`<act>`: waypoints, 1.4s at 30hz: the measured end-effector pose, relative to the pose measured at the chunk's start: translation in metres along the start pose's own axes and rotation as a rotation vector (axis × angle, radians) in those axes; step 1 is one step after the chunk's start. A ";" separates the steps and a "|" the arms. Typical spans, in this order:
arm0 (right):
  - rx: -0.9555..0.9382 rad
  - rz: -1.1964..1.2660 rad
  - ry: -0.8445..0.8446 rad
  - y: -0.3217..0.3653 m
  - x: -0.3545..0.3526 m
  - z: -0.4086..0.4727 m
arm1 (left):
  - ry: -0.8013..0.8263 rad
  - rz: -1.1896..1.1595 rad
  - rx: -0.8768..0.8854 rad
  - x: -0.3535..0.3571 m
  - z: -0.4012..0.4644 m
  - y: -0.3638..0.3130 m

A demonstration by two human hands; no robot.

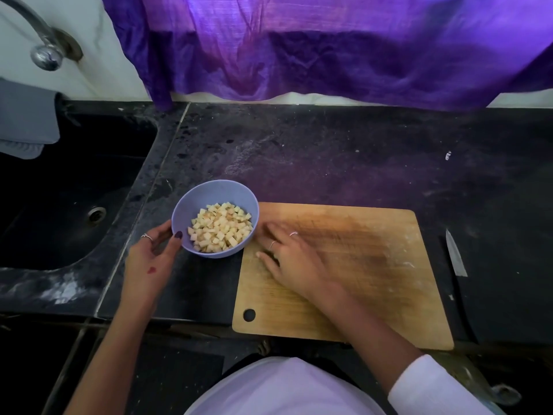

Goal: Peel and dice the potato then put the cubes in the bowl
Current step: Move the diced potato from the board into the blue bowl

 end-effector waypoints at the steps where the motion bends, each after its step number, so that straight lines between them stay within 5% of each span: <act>1: -0.055 0.012 0.018 0.002 0.004 0.001 | -0.002 0.001 0.004 0.000 0.000 0.000; 8: -0.379 -0.163 -0.028 -0.013 -0.019 -0.024 | -0.012 0.026 0.021 -0.002 0.000 -0.004; 15: -0.399 -0.385 -0.291 -0.038 -0.049 -0.033 | -0.018 0.040 0.019 -0.002 0.000 -0.005; 20: -0.463 -0.415 -0.204 -0.038 -0.047 -0.029 | -0.019 0.036 0.013 -0.003 -0.001 -0.006; 23: -0.039 -0.070 -0.274 -0.049 -0.070 -0.017 | -0.014 0.032 0.017 -0.002 -0.002 -0.007; 27: 0.653 1.118 -0.365 -0.061 -0.084 -0.013 | -0.023 0.024 0.015 -0.002 -0.002 -0.010; 32: 0.795 1.714 -0.092 0.000 -0.075 0.037 | -0.037 0.034 0.008 -0.001 -0.006 -0.011; 36: 0.706 1.558 0.113 0.049 -0.056 0.079 | -0.034 0.063 0.016 -0.002 -0.004 -0.014; 42: 0.532 0.785 0.253 0.075 -0.051 0.116 | -0.012 0.146 0.016 -0.005 0.002 -0.015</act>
Point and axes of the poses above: each hand's wrist, its own z-axis towards the middle knuckle, its own x-axis out of the palm, y = z × x, the point moved 6 cm from there along z, towards the middle knuckle, and after that the axes turned 10 degrees about z, right-handed, at the moved point
